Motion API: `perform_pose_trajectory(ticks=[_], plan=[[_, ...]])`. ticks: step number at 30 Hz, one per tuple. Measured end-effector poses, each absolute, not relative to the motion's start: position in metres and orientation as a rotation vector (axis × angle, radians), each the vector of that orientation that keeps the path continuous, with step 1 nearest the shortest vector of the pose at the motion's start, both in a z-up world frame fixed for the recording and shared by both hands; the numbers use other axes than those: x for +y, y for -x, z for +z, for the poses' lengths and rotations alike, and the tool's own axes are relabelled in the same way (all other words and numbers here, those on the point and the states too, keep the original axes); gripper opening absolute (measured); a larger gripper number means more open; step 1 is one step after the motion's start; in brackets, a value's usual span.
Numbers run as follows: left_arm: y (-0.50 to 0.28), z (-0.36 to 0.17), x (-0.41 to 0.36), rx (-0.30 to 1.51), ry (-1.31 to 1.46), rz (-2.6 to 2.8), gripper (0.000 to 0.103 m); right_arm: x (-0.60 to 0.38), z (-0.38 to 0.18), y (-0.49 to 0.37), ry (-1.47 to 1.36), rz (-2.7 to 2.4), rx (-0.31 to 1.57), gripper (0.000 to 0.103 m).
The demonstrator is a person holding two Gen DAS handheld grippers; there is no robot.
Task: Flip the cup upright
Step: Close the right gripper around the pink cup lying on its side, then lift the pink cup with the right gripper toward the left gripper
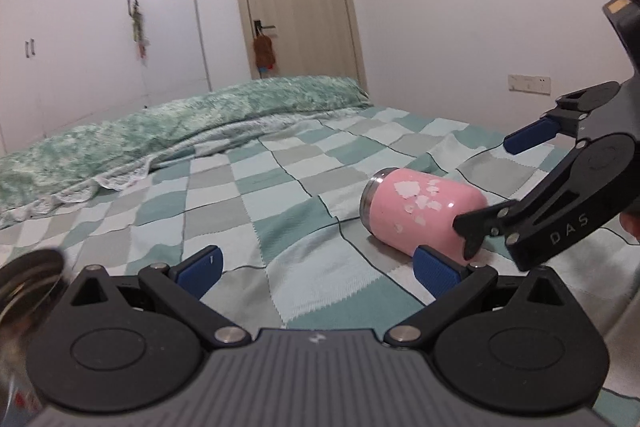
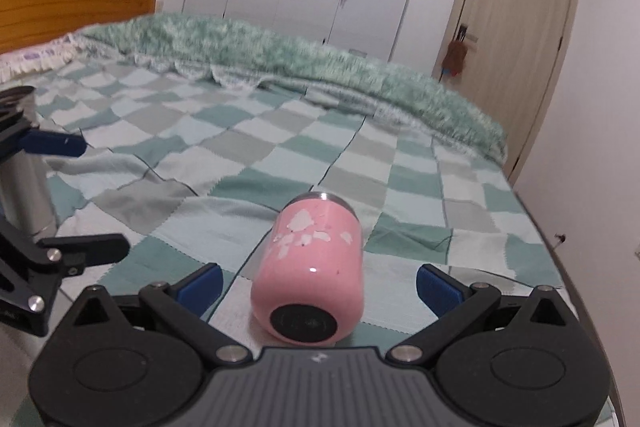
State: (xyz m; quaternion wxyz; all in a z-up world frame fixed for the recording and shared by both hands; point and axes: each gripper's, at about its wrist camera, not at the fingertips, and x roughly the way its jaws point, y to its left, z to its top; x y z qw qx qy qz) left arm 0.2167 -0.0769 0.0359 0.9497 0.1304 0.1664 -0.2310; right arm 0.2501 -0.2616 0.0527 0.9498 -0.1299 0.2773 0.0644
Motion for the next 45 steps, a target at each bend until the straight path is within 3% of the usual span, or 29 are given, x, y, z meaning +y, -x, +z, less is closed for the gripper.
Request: perform_pose_trajectory(ticks=[19,30,33,34,45], plan=[[-0.326,0.012,-0.066,0.449,-0.475,-0.658,0.103,-0.248,0.019,-0.346,0.184,0.136,0.784,0.103],[-0.336,0.001,-0.064,0.461,-0.539,-0.747,0.103,-0.248,0.011,-0.362,0.174,0.113,0.847,0.103],[-0.334,0.000,-0.062,0.463,-0.530,-0.744,0.103,-0.250,0.009,-0.367,0.160,0.101,0.872,0.094],[-0.334,0.001,-0.061,0.465,-0.522,-0.743,0.103,-0.252,0.010,-0.367,0.155,0.083,0.871,0.083],[-0.308,0.028,-0.048,0.476,-0.406,-0.669,0.103,-0.263,0.030,-0.338,-0.010,0.095,0.874,0.083]])
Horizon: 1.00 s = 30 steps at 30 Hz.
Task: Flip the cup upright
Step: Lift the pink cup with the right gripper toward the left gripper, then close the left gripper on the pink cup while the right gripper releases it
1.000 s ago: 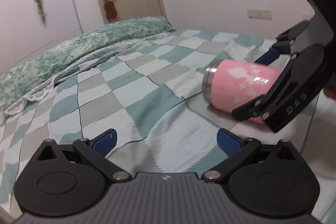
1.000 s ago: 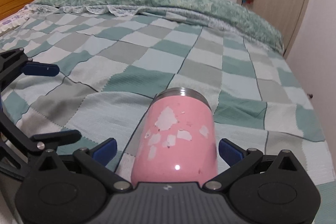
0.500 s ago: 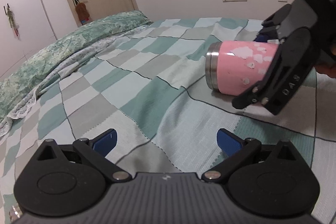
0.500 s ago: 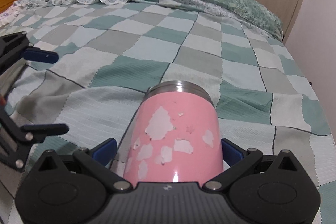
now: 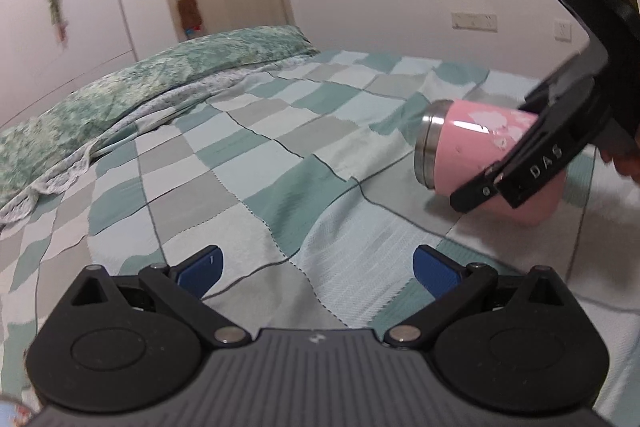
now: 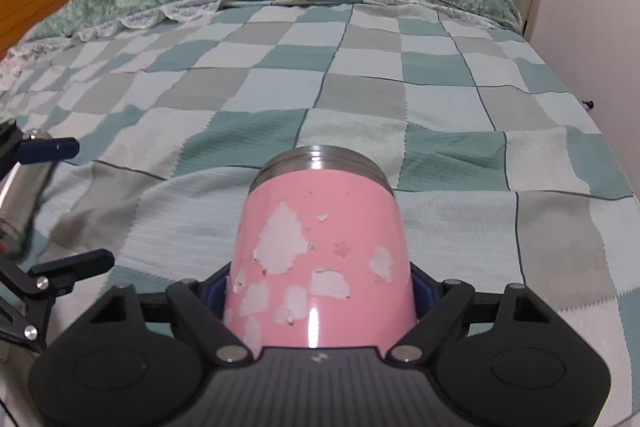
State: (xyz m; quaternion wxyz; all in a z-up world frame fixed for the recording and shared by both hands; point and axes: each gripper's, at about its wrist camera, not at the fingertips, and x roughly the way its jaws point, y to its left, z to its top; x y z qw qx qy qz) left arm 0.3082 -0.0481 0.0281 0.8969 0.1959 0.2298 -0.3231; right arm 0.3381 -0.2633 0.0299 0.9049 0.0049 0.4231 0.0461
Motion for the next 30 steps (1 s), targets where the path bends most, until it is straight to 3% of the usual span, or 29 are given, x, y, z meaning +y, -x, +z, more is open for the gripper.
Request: perform_pose_trajectory(ticks=[13,30], plan=[[-0.205,0.086,-0.019,0.453,-0.337,-0.538,0.103,-0.220,0.071,-0.245,-0.057,0.190,0.829,0.083],[-0.097,0.066,0.003,0.568,-0.250,-0.306,0.103,-0.177,0.014,-0.173,-0.126,0.170,0.907,0.083]])
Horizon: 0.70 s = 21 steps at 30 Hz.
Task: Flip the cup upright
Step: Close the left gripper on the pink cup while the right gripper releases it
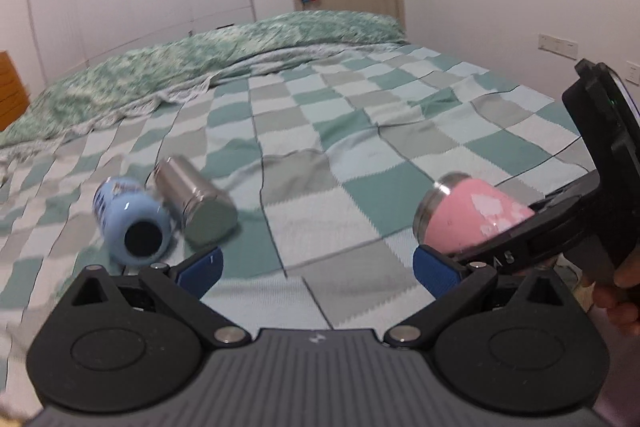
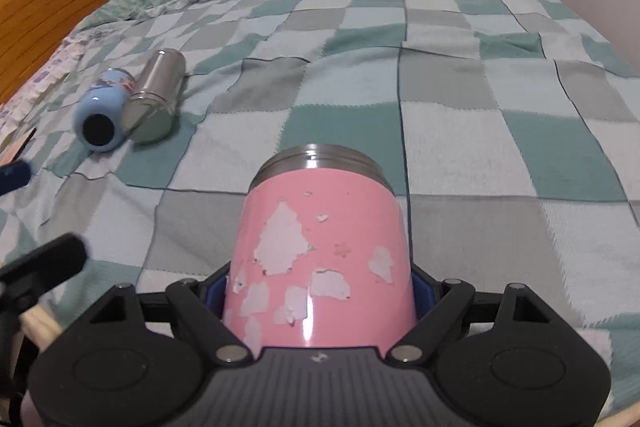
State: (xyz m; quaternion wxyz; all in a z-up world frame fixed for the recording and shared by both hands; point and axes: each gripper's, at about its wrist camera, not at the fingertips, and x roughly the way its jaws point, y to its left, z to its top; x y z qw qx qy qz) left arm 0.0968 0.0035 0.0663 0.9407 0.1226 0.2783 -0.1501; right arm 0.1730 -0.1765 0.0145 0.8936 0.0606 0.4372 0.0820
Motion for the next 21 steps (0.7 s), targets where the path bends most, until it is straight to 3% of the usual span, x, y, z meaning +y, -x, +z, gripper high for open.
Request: perform_pose_trajectory(ticks=[9,14,21], plan=[[-0.076,0.063,0.003,0.587,-0.198,-0.257,0.103,-0.183,0.015,-0.173,-0.166,0.162,0.894,0.083],[-0.069,0.070,0.003,0.582,-0.154,-0.272,0.103,-0.211,0.039,-0.148,-0.238,0.251,0.757,0.102],[-0.074,0.076,-0.025,0.604,-0.115,-0.301,0.103,-0.275,0.070,-0.116,-0.192,0.248,0.575,0.103]])
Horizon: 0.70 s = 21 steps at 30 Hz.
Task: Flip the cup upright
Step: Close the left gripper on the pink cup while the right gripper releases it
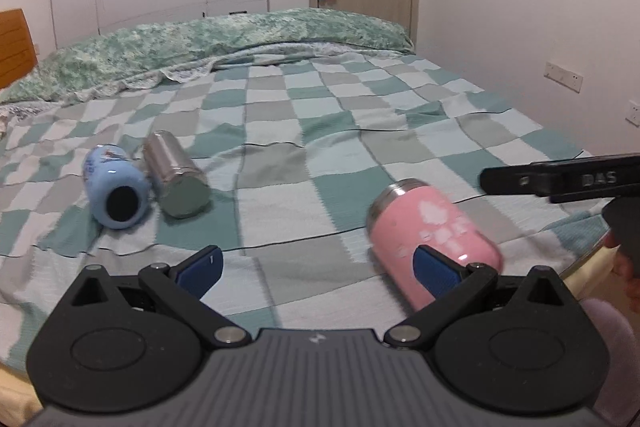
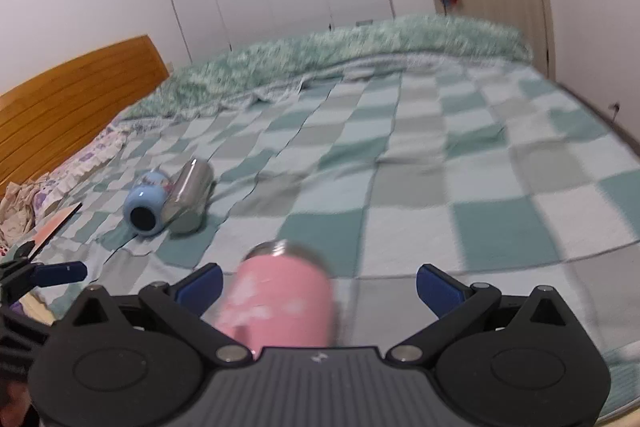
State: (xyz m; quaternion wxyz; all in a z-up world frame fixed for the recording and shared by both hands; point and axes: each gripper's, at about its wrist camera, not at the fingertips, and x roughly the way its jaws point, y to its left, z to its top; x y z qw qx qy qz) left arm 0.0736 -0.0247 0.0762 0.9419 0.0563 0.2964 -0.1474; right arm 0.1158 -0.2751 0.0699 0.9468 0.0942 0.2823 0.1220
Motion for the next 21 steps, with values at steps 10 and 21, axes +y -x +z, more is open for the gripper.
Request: perform_pose_trajectory(ticks=[10,21], plan=[[-0.113,0.067,-0.083,0.751,-0.021,-0.321,0.103,-0.345,0.049,-0.113,-0.123,0.193,0.570,0.103],[-0.164,0.051,-0.131,0.907,-0.051,-0.137,0.103,-0.373,0.027,-0.120,-0.112,0.235,0.586,0.103]])
